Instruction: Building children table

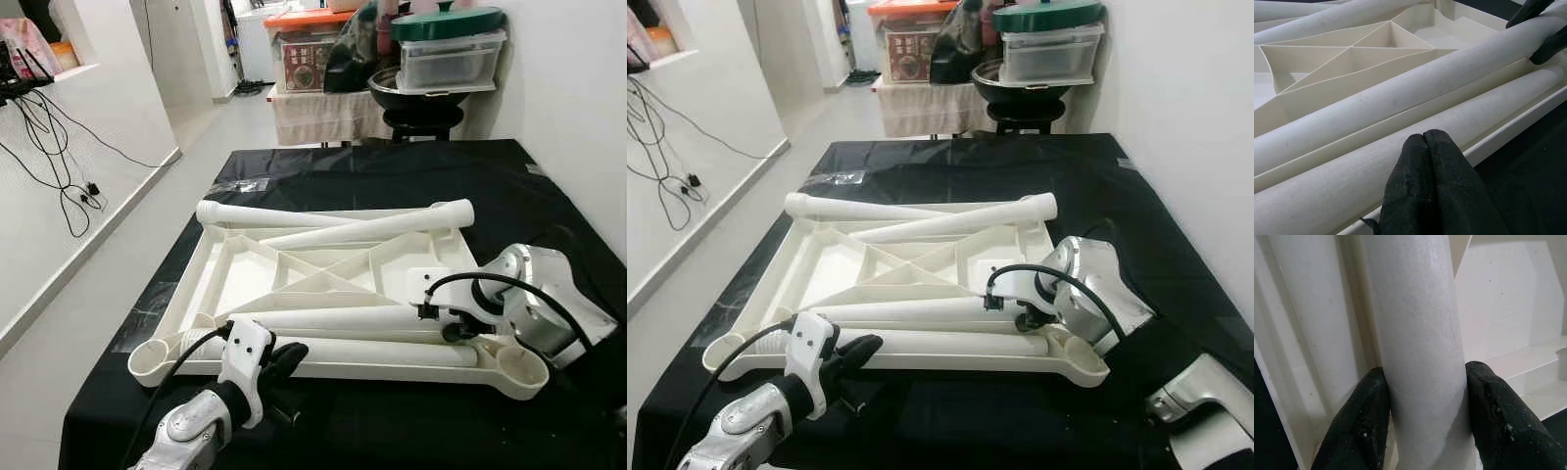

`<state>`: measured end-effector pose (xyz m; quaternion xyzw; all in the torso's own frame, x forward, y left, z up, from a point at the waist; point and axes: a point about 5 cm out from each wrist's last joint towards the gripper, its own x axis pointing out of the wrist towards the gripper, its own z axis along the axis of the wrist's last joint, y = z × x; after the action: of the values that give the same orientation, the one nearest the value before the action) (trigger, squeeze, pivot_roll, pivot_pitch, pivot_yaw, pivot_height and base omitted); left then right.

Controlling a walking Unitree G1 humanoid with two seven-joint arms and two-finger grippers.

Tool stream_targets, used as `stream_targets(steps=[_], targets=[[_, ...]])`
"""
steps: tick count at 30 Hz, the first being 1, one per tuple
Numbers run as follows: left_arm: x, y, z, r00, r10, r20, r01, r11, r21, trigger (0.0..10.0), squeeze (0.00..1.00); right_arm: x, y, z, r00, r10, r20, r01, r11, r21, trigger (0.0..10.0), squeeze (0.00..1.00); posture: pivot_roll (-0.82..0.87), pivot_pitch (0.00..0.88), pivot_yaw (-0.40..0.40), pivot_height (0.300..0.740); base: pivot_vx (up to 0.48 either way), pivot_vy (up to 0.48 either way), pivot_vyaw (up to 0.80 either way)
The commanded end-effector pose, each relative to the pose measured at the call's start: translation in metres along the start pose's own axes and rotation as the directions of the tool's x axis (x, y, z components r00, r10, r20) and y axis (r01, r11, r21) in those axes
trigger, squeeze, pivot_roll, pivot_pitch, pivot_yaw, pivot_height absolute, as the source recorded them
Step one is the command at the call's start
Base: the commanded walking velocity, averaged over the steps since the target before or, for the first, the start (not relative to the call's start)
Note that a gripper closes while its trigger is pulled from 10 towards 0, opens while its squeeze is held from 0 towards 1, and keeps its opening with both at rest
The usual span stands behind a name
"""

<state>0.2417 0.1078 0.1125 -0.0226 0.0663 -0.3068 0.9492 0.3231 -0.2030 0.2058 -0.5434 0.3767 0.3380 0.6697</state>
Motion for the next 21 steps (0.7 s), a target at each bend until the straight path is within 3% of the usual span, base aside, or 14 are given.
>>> stream_targets(steps=[1, 11, 16, 20, 21], targets=[[0.0, 0.004, 0.001, 1.0, 0.002, -0.01, -0.002, 1.0, 0.008, 10.0, 0.0, -0.013, -0.013, 0.008, 0.994, -0.069, 0.09, 0.064, 0.997, 0.052, 0.0, 0.0, -0.04, 0.011, 0.058, 0.74, 0.0, 0.0, 0.0], [0.005, 0.008, 0.015, 0.999, 0.015, 0.042, -0.016, 1.0, 0.011, 10.0, 0.0, -0.038, -0.026, 0.014, 0.945, -0.111, 0.307, 0.061, 0.984, 0.167, 0.0, 0.0, -0.04, 0.004, 0.066, 0.74, 0.0, 0.0, 0.0], [0.011, 0.017, 0.042, 0.986, 0.054, 0.156, -0.049, 0.998, -0.031, 10.0, 0.0, -0.042, -0.03, 0.023, 0.867, -0.158, 0.472, 0.041, 0.968, 0.248, 0.0, 0.0, -0.05, 0.0, 0.075, 0.74, 0.0, 0.0, 0.0], [0.012, 0.019, 0.046, 0.982, 0.06, 0.177, -0.053, 0.998, -0.043, 10.0, 0.0, -0.041, -0.029, 0.026, 0.849, -0.165, 0.503, 0.034, 0.965, 0.259, 0.0, 0.0, -0.05, 0.0, 0.075, 0.74, 0.0, 0.0, 0.0], [0.014, 0.023, 0.061, 0.968, 0.08, 0.237, -0.064, 0.995, -0.072, 10.0, 0.0, -0.04, -0.028, 0.035, 0.806, -0.182, 0.563, 0.016, 0.958, 0.288, 0.0, 0.0, -0.05, 0.0, 0.078, 0.74, 0.0, 0.0, 0.0]])
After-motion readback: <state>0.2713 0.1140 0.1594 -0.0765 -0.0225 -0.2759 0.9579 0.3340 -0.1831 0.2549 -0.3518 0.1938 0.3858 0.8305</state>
